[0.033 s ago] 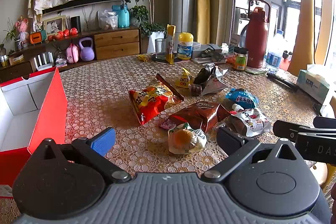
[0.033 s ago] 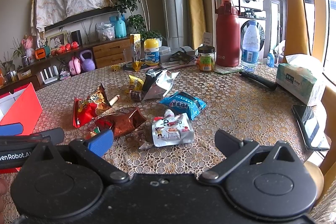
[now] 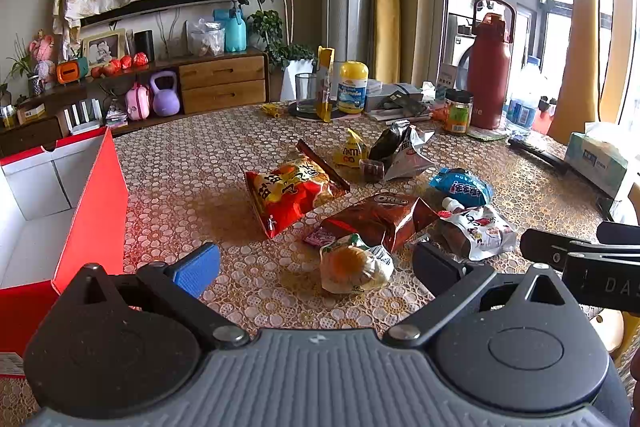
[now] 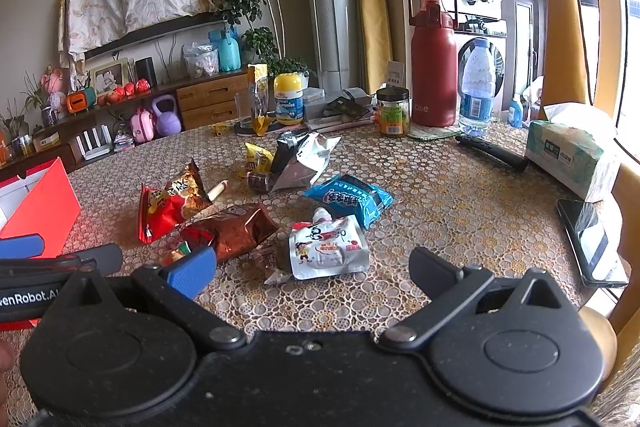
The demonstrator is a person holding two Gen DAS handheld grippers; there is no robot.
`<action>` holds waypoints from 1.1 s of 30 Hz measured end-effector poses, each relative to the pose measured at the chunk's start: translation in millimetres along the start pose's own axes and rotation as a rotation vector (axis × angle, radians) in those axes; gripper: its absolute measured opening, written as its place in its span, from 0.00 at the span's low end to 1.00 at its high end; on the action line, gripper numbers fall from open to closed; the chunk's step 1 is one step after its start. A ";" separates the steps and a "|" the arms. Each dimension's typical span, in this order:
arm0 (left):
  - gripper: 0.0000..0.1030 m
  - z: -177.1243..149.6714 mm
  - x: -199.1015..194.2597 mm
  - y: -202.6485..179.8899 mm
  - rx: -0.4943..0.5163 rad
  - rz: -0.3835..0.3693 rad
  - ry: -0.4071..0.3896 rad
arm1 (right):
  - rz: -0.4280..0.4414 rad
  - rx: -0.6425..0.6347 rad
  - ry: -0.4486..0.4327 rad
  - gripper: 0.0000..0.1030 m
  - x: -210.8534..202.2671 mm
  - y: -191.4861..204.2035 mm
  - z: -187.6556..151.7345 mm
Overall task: Organize snacks
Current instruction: 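Move the left tool toward the bagged bun while the right tool approaches the white drink pouch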
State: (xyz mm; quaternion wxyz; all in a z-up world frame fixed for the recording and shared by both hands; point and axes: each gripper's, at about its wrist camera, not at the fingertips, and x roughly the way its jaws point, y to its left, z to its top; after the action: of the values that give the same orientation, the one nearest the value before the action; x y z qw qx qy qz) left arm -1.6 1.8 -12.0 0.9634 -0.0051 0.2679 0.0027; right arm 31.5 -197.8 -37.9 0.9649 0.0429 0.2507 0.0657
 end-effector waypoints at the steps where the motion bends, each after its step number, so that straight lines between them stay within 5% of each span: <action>1: 1.00 -4.4 4.8 -1.6 0.003 -0.001 0.004 | 0.000 0.000 0.000 1.00 -0.1 0.0 -0.1; 33: 1.00 -3.6 64.1 -21.2 0.064 -0.046 0.099 | 0.012 0.036 0.071 1.00 32.2 -20.6 -1.3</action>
State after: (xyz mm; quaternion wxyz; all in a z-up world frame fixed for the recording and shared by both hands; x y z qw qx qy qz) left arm 51.6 -19.2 -48.0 0.9485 0.0196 0.3149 -0.0284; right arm 61.0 -213.3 -56.8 0.9541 0.0592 0.2855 0.0684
